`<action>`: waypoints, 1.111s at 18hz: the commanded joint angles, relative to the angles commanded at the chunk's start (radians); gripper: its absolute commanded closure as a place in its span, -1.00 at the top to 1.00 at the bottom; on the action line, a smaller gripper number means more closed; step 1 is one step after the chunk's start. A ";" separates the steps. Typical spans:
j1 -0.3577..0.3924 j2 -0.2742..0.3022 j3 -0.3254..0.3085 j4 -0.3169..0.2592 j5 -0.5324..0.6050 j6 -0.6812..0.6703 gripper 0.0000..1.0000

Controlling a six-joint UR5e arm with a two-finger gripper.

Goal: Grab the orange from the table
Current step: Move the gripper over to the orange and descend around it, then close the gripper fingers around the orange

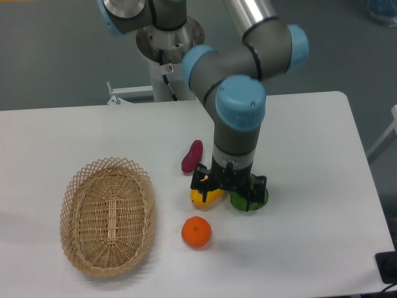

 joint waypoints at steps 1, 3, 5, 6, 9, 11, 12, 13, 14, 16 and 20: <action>0.000 -0.003 -0.003 0.008 -0.002 0.008 1.00; -0.009 -0.017 -0.017 0.034 -0.014 0.000 1.00; -0.038 -0.041 -0.040 0.093 -0.015 -0.003 1.00; -0.041 -0.054 -0.052 0.136 -0.014 -0.003 1.00; -0.051 -0.061 -0.086 0.189 -0.011 -0.003 1.00; -0.052 -0.063 -0.091 0.202 -0.012 0.002 1.00; -0.052 -0.071 -0.091 0.207 -0.012 0.005 1.00; -0.052 -0.078 -0.085 0.209 -0.011 0.005 1.00; -0.052 -0.087 -0.081 0.209 -0.011 0.005 1.00; -0.055 -0.091 -0.091 0.209 -0.006 0.002 1.00; -0.075 -0.104 -0.092 0.207 -0.006 -0.009 1.00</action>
